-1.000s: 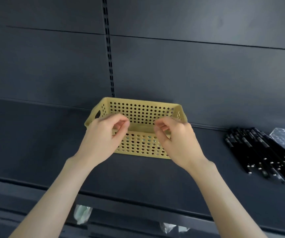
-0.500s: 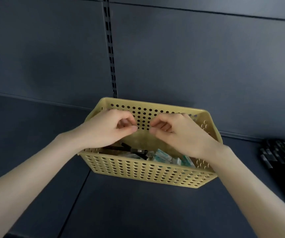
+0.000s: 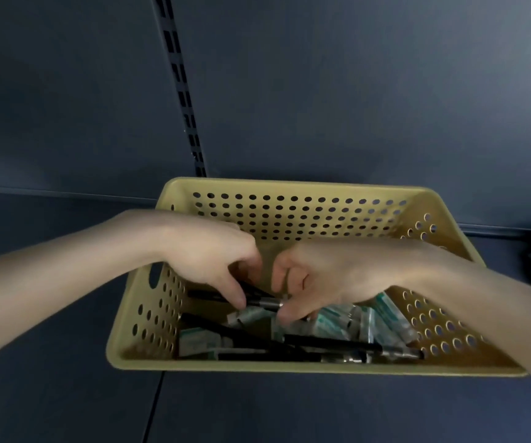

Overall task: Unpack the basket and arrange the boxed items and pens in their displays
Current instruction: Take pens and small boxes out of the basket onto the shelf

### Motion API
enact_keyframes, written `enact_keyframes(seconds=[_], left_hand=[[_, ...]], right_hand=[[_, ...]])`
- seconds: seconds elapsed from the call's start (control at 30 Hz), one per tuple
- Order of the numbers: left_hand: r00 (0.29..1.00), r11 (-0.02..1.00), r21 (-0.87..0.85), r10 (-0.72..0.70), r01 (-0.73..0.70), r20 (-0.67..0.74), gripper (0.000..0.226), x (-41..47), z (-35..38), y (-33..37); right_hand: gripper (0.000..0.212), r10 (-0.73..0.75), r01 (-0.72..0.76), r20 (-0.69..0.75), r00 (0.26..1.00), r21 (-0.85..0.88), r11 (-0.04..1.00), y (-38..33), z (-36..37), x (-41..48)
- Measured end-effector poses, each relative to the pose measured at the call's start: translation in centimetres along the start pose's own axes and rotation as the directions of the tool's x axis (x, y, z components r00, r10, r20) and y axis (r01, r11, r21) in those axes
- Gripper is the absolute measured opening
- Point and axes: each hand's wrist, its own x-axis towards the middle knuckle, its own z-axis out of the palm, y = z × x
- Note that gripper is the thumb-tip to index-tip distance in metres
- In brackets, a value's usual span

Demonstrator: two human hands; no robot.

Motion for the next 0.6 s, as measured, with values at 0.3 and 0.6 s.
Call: enact_keyframes(seconds=[0.3,0.6], left_hand=[[0.992,0.984,-0.151,0.11,-0.1,0.062,0.022,0.6,0.4,-0.1],[0.994,0.993,-0.047,0.11,-0.111,-0.008,0.024,0.1,2.6,2.1]], right_hand=[[0.006,-0.03,0.026,0.043,0.999,0.089,0.996,1.6,-1.6,-1.5],[0.007,0.082,-0.054,0.172,0.982,-0.16,0.986,2.2,0.0,-2.2]])
